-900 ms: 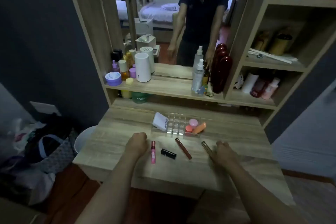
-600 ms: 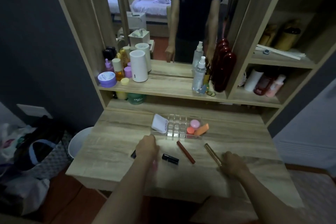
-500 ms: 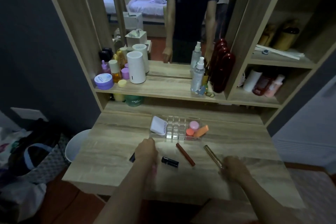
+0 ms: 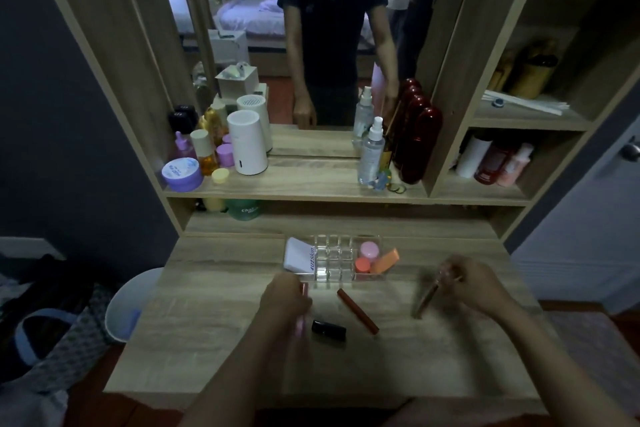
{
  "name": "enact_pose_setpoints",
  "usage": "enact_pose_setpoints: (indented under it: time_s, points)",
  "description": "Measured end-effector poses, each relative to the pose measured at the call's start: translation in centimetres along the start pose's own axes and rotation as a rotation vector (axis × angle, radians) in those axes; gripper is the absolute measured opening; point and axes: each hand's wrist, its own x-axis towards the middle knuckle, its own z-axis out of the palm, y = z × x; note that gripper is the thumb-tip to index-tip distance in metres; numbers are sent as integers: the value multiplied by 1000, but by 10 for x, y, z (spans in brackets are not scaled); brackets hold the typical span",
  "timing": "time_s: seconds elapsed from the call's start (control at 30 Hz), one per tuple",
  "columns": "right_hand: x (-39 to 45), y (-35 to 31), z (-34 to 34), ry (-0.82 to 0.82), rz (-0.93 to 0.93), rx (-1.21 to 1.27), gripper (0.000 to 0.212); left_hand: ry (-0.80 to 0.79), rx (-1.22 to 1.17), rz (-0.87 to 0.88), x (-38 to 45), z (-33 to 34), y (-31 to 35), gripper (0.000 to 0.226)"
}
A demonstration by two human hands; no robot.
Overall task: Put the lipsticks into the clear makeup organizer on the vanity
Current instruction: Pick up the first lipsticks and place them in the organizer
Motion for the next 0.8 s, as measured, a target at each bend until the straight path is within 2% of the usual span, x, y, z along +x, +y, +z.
enact_pose_setpoints:
  time_s: [0.07, 0.17, 0.27, 0.33, 0.5, 0.8]
  points:
    - [8, -19, -9, 53, -53, 46, 9, 35, -96, 33, 11, -24, 7, 17]
    - [21, -59, -11, 150, -113, 159, 7, 174, -275, 75, 32, -58, 16, 6]
    - [35, -103, 6, 276, -192, 175, 10, 349, -409, 149, 46, -76, 28, 15]
    - [43, -126, 23, 266, -236, 156, 12, 394, -441, 184, 52, -77, 37, 17]
    - [63, -152, 54, 191, -246, 55, 11, 331, -418, 184, 65, -64, 46, 19]
    - [85, -150, 69, 110, -204, -93, 19, 230, -370, 213, 82, -49, 39, 21]
